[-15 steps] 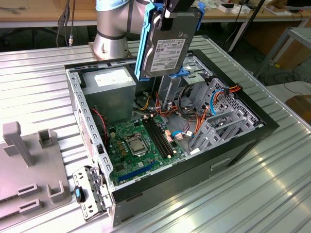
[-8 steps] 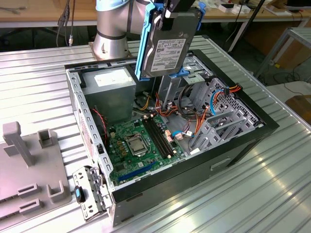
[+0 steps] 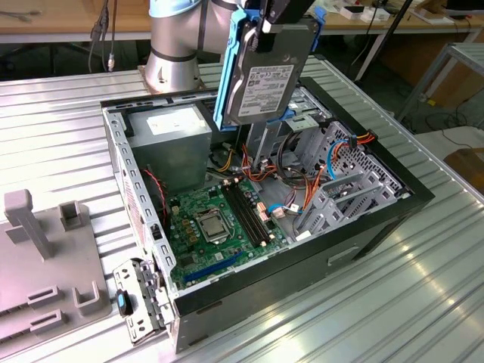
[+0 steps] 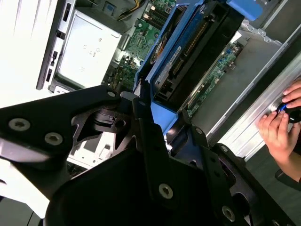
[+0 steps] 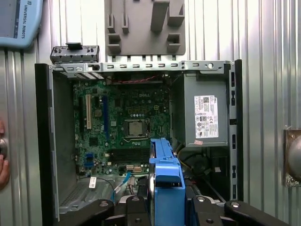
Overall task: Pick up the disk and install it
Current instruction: 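Insert the disk into the insertion slot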
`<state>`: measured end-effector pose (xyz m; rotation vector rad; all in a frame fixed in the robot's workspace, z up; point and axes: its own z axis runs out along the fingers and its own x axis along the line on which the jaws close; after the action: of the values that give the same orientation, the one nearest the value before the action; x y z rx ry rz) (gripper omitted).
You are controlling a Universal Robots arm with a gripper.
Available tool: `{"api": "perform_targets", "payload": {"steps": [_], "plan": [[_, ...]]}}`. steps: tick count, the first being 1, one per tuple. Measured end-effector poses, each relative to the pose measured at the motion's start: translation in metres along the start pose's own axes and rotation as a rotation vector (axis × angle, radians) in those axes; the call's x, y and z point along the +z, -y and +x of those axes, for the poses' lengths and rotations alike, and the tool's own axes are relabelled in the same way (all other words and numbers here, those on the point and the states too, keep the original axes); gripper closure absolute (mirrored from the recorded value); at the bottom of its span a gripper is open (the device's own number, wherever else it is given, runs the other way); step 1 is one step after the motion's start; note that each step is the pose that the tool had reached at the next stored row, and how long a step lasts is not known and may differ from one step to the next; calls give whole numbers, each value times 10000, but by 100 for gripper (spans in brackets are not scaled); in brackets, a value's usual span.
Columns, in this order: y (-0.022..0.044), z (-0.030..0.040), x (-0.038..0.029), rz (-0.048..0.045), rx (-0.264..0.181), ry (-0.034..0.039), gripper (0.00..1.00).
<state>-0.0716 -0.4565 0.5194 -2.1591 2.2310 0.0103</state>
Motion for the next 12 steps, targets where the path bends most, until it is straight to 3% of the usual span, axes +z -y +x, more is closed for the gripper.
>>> {"api": "perform_targets", "payload": {"steps": [2, 5, 8, 12], "plan": [[10, 43, 0, -1, 1, -11, 63], [82, 77, 7, -1, 0, -13, 63], [263, 73, 20, -1, 0, -37, 63], [433, 97, 34, -6, 0, -39, 63]]}}
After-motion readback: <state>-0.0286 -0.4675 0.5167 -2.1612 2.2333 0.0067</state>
